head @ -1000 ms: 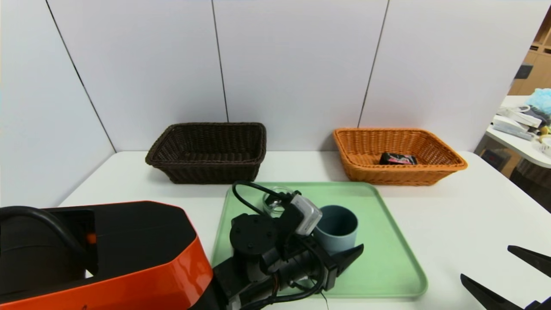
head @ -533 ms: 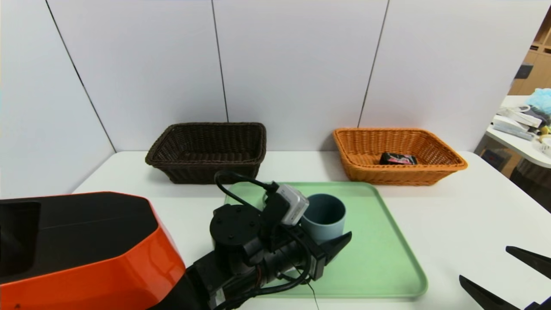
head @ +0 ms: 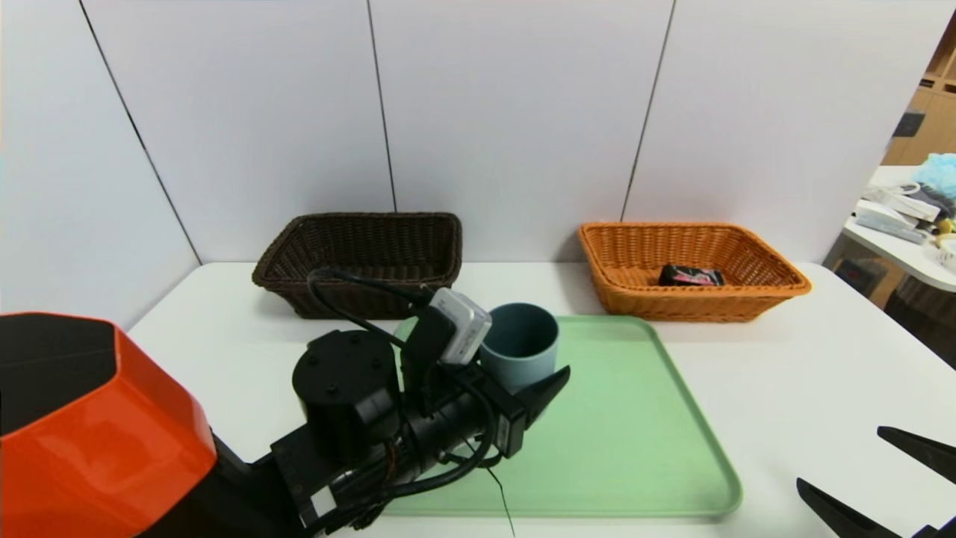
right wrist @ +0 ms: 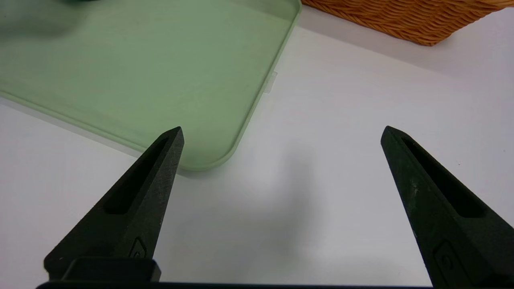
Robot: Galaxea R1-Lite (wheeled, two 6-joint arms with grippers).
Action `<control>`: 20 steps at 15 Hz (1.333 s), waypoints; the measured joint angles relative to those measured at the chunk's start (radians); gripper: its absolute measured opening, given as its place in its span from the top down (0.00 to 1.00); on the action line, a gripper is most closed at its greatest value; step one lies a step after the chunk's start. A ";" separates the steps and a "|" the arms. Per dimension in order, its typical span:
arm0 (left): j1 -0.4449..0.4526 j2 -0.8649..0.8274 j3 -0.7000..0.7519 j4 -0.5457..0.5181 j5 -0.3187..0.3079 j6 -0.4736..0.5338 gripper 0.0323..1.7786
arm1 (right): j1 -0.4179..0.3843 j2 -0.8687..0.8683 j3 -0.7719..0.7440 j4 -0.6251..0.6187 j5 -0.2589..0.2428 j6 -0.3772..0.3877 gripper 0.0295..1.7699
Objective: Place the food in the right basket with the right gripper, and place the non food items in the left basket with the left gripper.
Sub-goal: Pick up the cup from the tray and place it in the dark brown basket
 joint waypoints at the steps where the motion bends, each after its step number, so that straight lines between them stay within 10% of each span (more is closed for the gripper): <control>1: 0.013 -0.022 0.003 0.015 0.011 0.006 0.36 | 0.000 -0.001 0.001 0.000 0.000 -0.001 0.04; 20: 0.452 -0.095 -0.157 0.145 0.042 0.043 0.36 | 0.006 -0.002 0.031 0.000 0.002 0.002 0.04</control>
